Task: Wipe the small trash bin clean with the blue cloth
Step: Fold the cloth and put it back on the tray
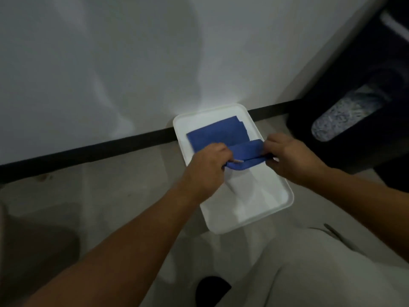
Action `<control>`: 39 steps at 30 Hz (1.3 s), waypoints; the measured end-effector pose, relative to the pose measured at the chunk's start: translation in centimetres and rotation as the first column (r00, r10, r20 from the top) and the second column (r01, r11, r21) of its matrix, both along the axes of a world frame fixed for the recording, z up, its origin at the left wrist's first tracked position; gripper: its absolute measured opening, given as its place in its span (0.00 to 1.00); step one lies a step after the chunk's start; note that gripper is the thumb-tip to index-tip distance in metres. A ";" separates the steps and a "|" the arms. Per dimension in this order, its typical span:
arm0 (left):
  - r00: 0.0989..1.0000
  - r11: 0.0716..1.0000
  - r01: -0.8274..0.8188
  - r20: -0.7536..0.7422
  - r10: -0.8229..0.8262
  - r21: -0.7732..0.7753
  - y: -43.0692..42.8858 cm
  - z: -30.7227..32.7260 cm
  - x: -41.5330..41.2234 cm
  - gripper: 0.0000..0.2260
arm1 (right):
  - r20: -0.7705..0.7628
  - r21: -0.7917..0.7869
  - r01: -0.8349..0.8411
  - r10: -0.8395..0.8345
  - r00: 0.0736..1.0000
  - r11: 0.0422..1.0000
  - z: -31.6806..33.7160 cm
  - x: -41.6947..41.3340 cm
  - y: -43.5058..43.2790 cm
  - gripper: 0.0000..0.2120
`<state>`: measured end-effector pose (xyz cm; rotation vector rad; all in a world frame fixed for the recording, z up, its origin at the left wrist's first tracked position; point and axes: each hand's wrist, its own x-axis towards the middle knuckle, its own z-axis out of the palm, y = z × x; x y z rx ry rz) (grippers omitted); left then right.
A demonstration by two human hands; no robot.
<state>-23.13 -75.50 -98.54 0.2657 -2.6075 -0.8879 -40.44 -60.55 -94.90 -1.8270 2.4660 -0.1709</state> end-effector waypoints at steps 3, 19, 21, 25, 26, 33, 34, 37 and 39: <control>0.993 0.988 0.116 0.005 -0.116 -0.105 2.5 -4.0 0.4 0.09 | -0.145 0.069 -0.136 0.145 0.979 0.988 -3.7 0.0 2.3 0.10; 0.962 0.971 -0.237 0.152 0.228 0.042 4.0 -4.1 10.0 0.22 | 0.049 0.267 -0.145 0.136 0.989 0.953 -3.1 0.1 -1.8 0.12; 0.859 0.847 -0.507 0.013 0.511 0.159 3.3 -1.6 14.8 0.20 | 0.218 0.150 -0.181 0.147 0.965 0.972 -0.4 2.4 -8.2 0.17; 0.250 0.234 -0.873 -0.019 0.968 0.427 2.3 1.9 25.1 0.16 | 0.527 0.078 -0.401 0.304 0.794 0.913 2.1 13.1 -20.5 0.13; 0.040 0.024 -0.853 0.019 0.999 0.521 2.0 2.4 27.7 0.15 | 0.585 0.077 -0.451 0.326 0.743 0.889 2.0 16.5 -22.9 0.13; -0.448 -0.645 -0.316 0.490 0.748 0.696 -1.4 2.0 40.1 0.14 | 0.865 0.054 -0.495 0.207 0.458 0.867 0.8 36.2 -32.5 0.15; -0.376 -0.642 -0.244 0.540 0.753 0.726 -1.9 1.8 40.5 0.17 | 0.880 0.091 -0.479 0.154 0.448 0.873 0.7 37.4 -33.2 0.15; -0.241 -0.586 -0.110 0.551 0.799 0.803 -2.7 1.9 40.7 0.14 | 0.907 0.184 -0.466 0.033 0.420 0.865 0.5 38.6 -34.3 0.12; -0.210 -0.550 -0.076 0.526 0.824 0.831 -2.7 1.6 40.6 0.11 | 0.905 0.194 -0.468 0.027 0.425 0.862 0.4 38.6 -34.6 0.12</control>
